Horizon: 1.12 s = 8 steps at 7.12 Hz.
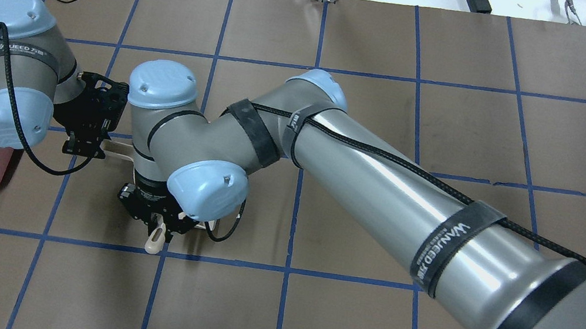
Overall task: Sweep and dump trash into bin
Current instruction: 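Sweep the yellow potato toy into the dustpan with the brush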
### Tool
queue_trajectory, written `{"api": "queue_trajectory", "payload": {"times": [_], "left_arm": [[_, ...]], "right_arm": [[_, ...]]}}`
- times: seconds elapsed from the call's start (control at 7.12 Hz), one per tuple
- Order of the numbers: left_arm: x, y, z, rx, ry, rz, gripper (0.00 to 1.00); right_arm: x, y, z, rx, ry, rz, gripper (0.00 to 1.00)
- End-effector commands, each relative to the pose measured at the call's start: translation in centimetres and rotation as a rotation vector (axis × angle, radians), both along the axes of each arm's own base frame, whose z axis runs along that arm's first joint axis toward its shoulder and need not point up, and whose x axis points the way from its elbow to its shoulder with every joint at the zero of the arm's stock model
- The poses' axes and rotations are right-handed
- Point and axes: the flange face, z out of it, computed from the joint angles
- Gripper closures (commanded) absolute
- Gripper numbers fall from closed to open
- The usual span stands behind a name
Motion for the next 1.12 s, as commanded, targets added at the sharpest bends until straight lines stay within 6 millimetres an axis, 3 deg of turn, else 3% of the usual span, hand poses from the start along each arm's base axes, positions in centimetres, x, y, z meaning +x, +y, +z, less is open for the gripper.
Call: {"api": "queue_trajectory", "payload": {"times": [0.0, 0.56, 0.7, 0.98], "left_arm": [[0.0, 0.0, -0.1, 0.001, 0.001, 0.009, 0.91], [0.0, -0.1, -0.1, 0.002, 0.003, 0.008, 0.91], [0.1, -0.1, -0.1, -0.002, 0.010, 0.009, 0.91], [0.3, -0.3, -0.3, -0.004, 0.018, 0.016, 0.93]], "right_arm": [[0.8, -0.4, 0.4, -0.014, -0.002, 0.065, 1.00], [-3.1, -1.2, 3.6, 0.001, 0.096, 0.112, 1.00], [-5.4, -2.0, 5.5, -0.003, 0.115, 0.130, 1.00], [-12.0, -5.6, 8.1, -0.016, 0.176, 0.145, 1.00]]}}
